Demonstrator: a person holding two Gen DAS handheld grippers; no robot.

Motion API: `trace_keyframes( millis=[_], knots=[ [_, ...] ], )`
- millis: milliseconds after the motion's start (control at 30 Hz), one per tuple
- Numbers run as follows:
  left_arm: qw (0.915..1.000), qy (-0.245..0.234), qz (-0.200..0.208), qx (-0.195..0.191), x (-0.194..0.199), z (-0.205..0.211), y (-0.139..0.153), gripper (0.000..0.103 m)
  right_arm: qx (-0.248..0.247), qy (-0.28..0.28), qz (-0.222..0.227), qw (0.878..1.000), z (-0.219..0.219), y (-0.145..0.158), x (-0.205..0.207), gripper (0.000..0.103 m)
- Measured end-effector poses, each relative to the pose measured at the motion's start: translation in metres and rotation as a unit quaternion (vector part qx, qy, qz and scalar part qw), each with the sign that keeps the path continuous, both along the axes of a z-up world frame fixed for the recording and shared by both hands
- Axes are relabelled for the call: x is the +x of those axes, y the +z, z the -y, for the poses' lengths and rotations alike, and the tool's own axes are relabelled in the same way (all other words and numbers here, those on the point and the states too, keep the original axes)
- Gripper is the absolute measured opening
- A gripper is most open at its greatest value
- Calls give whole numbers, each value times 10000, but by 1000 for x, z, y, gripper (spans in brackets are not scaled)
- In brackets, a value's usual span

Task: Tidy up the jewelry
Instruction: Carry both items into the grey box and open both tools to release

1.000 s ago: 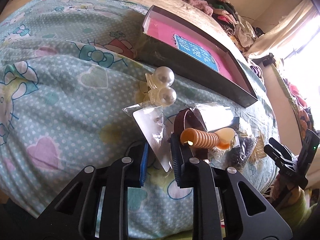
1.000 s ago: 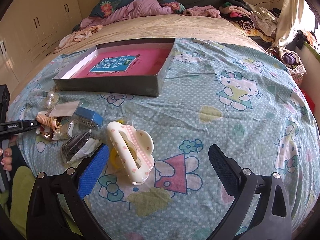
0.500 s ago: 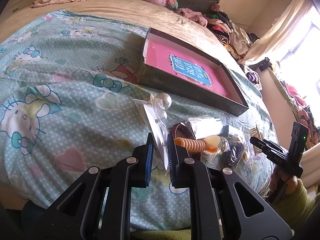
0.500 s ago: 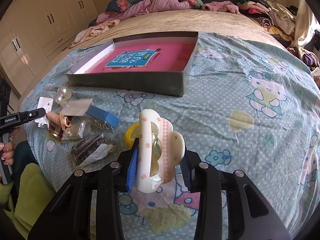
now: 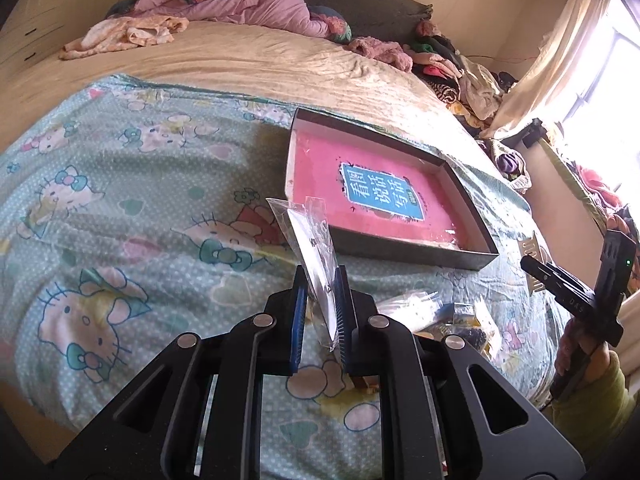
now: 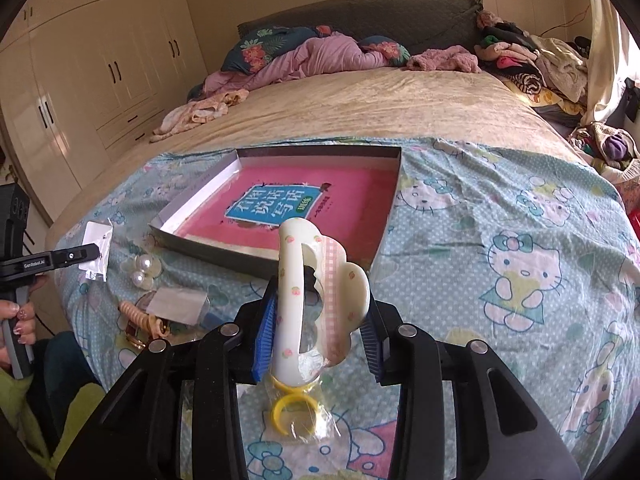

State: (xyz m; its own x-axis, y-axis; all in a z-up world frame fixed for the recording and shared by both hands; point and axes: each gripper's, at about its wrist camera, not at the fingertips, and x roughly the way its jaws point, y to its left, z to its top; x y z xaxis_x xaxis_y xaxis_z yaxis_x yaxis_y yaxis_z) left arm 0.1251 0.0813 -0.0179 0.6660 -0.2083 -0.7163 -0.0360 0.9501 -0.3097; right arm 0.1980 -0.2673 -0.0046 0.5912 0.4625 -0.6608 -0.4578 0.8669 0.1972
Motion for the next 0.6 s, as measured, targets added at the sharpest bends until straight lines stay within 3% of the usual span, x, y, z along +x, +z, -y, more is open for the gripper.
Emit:
trace_keyframes(
  millis=[600],
  knots=[
    [9997, 58, 206, 106, 74, 19, 9, 7, 247, 42, 158, 9996, -33, 11, 49, 35]
  ],
)
